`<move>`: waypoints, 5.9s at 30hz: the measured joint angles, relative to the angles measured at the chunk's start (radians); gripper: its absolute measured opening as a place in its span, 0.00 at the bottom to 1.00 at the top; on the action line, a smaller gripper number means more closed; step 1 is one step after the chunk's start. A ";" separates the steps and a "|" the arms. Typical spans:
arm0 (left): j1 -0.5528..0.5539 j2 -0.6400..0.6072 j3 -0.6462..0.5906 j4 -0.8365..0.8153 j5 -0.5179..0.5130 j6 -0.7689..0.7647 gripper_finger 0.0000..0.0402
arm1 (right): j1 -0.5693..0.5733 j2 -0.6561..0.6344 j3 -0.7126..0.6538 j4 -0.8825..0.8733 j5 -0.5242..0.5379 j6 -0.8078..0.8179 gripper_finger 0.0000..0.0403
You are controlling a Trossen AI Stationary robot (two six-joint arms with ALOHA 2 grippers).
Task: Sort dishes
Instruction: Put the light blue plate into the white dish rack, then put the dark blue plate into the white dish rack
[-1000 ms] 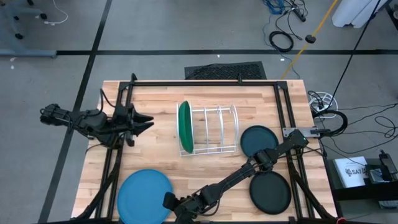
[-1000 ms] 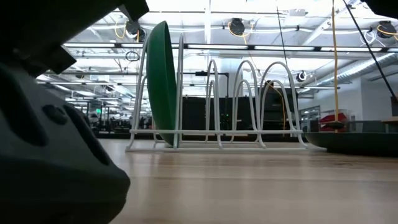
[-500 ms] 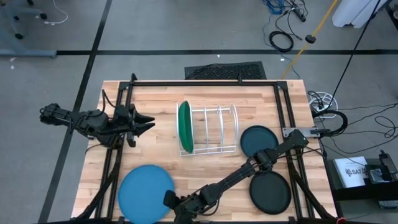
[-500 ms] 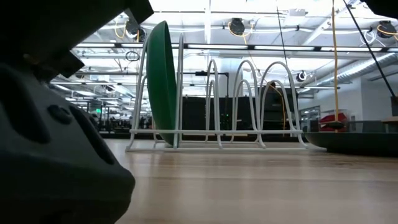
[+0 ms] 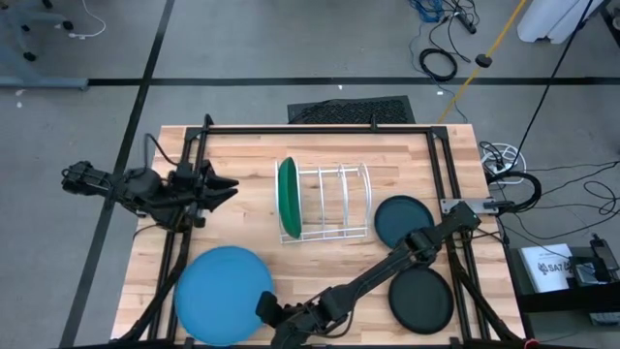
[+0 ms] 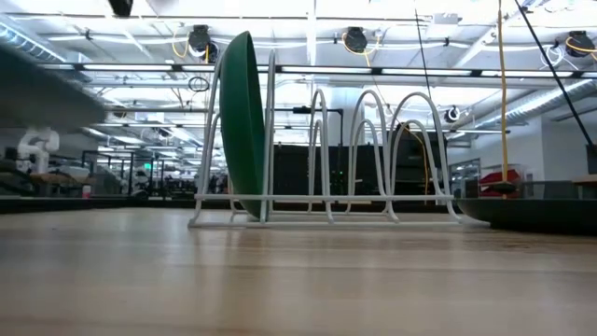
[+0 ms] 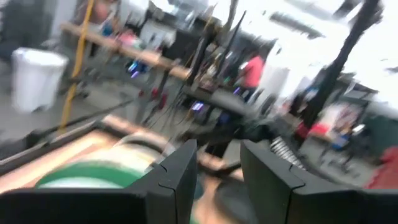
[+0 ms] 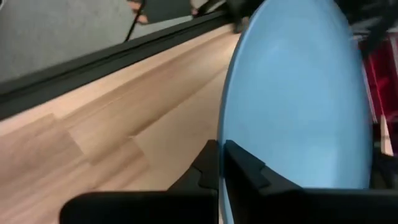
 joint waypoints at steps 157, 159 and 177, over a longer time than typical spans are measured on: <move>0.000 0.151 0.001 0.491 0.256 0.141 0.34 | -0.217 -0.551 -1.490 1.914 0.361 0.966 0.21; 0.000 0.151 0.001 0.491 0.256 0.141 0.34 | -0.215 -0.552 -1.490 1.935 0.366 0.966 0.25; 0.000 0.150 0.001 0.453 0.256 0.141 0.34 | -0.133 -0.705 -1.490 1.927 0.398 0.650 0.43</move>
